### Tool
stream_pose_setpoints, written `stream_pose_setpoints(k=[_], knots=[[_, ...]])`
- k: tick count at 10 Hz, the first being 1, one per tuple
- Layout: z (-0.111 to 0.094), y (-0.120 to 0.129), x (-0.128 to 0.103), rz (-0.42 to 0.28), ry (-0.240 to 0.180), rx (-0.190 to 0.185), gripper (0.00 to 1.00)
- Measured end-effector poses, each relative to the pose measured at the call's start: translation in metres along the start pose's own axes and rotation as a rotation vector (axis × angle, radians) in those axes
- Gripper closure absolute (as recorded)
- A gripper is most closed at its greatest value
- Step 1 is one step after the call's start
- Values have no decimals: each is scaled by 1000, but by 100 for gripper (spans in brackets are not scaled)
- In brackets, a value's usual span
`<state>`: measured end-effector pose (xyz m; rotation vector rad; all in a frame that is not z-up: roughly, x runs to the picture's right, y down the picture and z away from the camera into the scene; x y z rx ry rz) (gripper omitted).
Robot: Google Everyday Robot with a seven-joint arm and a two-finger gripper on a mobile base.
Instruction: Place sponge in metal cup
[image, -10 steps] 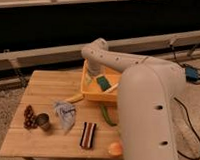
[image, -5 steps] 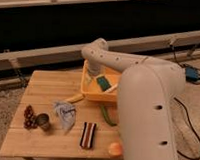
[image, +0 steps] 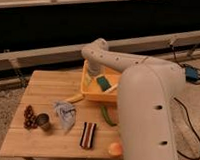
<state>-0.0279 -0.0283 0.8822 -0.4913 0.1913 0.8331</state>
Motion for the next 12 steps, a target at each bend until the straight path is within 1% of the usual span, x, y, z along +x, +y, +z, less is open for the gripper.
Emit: stream_pose_setpoints(k=[3, 5, 6, 7, 8, 9, 10, 11, 12], knots=[[1, 1, 0, -2, 3, 6, 20], [-2, -5, 7, 18, 8, 79, 20], [-10, -5, 8, 38, 6, 98, 20], [-20, -4, 8, 63, 5, 107, 20], [-37, -7, 7, 107, 0, 118, 20], [-48, -15, 11, 143, -9, 117, 20], [-51, -22, 15, 166, -14, 112, 20], [-50, -31, 14, 186, -25, 100, 20], [-43, -41, 13, 200, -39, 85, 20]])
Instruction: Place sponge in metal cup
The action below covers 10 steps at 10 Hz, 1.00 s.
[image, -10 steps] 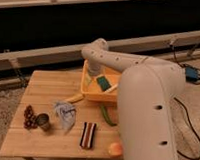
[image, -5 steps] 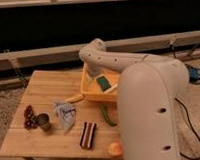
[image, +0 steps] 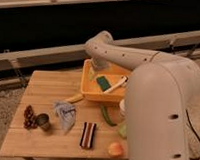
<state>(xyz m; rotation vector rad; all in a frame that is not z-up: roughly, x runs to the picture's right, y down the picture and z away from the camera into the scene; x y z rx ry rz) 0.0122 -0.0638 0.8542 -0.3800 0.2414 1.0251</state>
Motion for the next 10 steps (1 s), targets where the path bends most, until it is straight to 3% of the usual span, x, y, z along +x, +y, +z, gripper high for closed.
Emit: stream_pose_setpoints(k=[6, 10], knots=[[82, -54, 31, 63, -31, -82, 20], [130, -64, 35, 74, -56, -147, 20]])
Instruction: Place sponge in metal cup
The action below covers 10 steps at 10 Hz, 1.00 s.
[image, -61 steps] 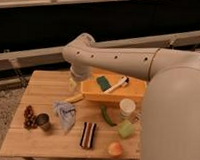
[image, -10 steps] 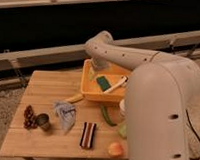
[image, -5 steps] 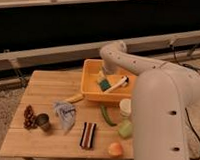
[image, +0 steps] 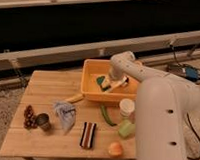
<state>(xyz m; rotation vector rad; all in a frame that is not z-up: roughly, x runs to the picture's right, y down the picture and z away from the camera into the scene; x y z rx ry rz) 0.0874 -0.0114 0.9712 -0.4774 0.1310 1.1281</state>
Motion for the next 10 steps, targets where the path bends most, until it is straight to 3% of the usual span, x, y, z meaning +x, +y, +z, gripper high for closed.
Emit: stream_pose_setpoints(k=[2, 4, 8, 10], knots=[[12, 1, -10, -26, -14, -20, 20], [10, 12, -29, -79, -28, -22, 20], [11, 25, -43, -151, -1, -17, 20], [17, 28, -39, -160, 28, -21, 20]])
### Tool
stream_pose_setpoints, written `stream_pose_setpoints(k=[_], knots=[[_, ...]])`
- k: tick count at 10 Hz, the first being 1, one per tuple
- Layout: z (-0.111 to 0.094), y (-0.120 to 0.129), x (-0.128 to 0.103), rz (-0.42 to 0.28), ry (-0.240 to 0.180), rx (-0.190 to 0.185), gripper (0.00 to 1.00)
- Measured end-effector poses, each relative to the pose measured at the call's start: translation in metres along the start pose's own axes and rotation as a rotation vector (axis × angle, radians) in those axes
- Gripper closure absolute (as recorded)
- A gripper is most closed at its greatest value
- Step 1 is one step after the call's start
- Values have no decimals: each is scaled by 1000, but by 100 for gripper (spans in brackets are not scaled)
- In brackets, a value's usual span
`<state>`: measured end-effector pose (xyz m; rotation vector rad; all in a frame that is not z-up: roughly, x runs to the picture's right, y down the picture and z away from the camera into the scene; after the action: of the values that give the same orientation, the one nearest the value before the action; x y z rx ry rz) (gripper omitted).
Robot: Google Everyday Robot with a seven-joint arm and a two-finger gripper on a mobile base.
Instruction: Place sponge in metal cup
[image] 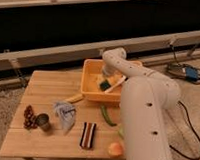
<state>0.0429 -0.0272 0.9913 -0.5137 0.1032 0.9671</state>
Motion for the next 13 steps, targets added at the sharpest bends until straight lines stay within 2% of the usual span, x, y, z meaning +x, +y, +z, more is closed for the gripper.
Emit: stream_pose_setpoints(k=[5, 6, 8, 10, 13], knots=[[16, 6, 5, 2, 45, -17, 20], [18, 7, 5, 2, 52, -17, 25], [19, 8, 6, 1, 61, -15, 42], [16, 12, 6, 0, 68, -13, 65], [4, 14, 9, 0, 73, 4, 95]])
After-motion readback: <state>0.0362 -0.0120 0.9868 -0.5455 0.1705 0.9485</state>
